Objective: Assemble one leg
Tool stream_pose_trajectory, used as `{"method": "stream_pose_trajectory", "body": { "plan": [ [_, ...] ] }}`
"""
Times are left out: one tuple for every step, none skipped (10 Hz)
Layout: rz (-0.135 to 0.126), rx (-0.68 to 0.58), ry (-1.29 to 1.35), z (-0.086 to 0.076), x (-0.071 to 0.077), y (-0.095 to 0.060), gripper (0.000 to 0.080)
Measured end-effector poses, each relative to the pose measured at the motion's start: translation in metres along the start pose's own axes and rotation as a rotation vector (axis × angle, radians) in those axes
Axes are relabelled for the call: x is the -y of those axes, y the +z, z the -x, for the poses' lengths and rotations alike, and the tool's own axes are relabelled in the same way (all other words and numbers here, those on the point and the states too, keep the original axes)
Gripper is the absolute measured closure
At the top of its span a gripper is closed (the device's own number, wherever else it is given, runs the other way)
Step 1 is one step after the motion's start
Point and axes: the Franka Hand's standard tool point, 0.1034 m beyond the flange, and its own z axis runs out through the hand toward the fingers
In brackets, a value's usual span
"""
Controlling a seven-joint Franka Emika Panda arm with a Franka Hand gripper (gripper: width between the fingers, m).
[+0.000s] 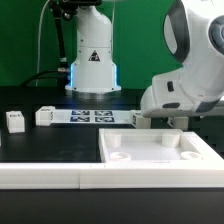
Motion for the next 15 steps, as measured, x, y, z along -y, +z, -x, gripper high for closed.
{"method": "stream_pose_trajectory", "body": {
  "plan": [
    [-0.001, -0.007, 0.000, -0.002, 0.000, 0.001, 0.0150],
    [-0.001, -0.006, 0.000, -0.001, 0.000, 0.001, 0.0150],
    [-0.001, -0.006, 0.002, -0.002, -0.001, 0.001, 0.0150],
    [-0.001, -0.005, 0.003, -0.002, -0.002, 0.001, 0.0150],
    [-0.001, -0.005, 0.003, -0.002, -0.002, 0.002, 0.0289],
    [-0.001, -0.005, 0.003, -0.002, -0.002, 0.002, 0.0289],
    [-0.001, -0.005, 0.003, -0.002, -0.002, 0.002, 0.0430],
    [-0.001, -0.005, 0.003, -0.002, -0.002, 0.002, 0.0508],
    [-0.001, -0.005, 0.003, -0.002, -0.002, 0.002, 0.0508],
    [-0.001, -0.005, 0.003, -0.002, -0.002, 0.002, 0.0508],
    [-0.001, -0.005, 0.003, -0.002, -0.002, 0.002, 0.0508],
    [-0.001, -0.005, 0.003, -0.002, -0.002, 0.002, 0.0508],
    [-0.003, -0.004, 0.000, -0.001, -0.002, 0.001, 0.0508],
    [-0.017, -0.005, -0.019, 0.004, -0.006, -0.013, 0.0508],
    [-0.026, -0.028, -0.031, 0.012, -0.009, -0.033, 0.0508]
  ]
}}
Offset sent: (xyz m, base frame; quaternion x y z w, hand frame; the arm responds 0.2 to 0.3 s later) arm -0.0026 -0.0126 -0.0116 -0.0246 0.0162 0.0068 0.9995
